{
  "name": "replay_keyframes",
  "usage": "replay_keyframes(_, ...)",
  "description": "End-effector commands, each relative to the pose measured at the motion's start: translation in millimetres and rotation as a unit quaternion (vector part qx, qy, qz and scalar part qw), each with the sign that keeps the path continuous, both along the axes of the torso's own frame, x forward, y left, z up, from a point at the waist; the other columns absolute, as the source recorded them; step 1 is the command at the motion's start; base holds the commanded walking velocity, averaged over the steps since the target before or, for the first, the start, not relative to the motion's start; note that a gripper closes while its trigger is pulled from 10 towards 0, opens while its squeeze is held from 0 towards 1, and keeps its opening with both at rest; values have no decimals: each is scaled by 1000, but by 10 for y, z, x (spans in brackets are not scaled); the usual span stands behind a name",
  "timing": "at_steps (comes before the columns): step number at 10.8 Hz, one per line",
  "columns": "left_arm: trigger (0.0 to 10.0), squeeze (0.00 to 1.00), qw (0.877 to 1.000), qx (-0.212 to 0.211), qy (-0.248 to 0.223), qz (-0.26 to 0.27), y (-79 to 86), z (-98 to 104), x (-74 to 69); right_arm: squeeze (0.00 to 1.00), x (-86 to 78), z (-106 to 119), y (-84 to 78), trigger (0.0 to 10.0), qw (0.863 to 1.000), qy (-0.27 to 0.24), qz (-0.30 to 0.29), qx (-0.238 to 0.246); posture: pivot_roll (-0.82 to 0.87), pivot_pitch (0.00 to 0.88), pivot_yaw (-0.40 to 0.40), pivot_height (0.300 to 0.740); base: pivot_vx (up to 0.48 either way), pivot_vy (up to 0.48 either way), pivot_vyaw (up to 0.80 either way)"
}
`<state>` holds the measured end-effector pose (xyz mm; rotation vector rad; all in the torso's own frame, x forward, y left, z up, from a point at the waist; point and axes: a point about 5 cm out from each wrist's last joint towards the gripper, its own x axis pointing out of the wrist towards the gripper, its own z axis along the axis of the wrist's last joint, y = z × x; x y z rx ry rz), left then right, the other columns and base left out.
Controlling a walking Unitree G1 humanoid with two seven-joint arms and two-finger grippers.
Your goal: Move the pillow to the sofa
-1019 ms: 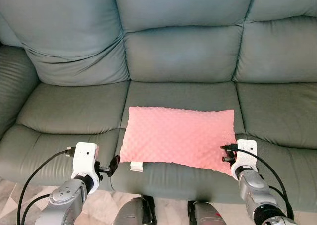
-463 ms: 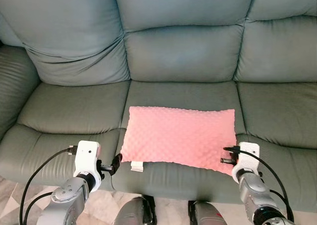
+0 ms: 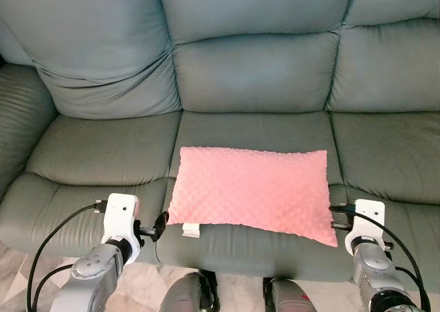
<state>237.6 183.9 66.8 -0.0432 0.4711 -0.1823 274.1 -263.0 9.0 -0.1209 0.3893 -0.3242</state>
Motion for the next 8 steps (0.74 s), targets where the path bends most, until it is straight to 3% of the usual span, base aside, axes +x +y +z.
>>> replay_keyframes(1, 10000, 0, 1000, 11, 14, 15, 75, -65, -40, 1000, -65, -59, 52, 10000, 1000, 2, 5, -13, -10, 278, 158, 740, 0, 0, 0)
replay_keyframes(5, 10000, 0, 1000, 1, -5, 16, 24, -74, 140, 1000, -28, 176, 190, 10000, 993, -92, 23, -63, -66, 208, 146, 740, 0, 0, 0)
replay_keyframes(6, 10000, 0, 1000, -5, -16, 15, -27, -62, 274, 1000, 34, 312, 296, 10000, 990, -128, 34, -52, -91, 179, 138, 740, 0, 0, 0)
replay_keyframes(8, 10000, 0, 999, -12, -30, 24, -46, -52, 391, 1000, 95, 498, 500, 10000, 985, -163, 56, -28, -117, 135, 119, 740, 0, 0, 0)
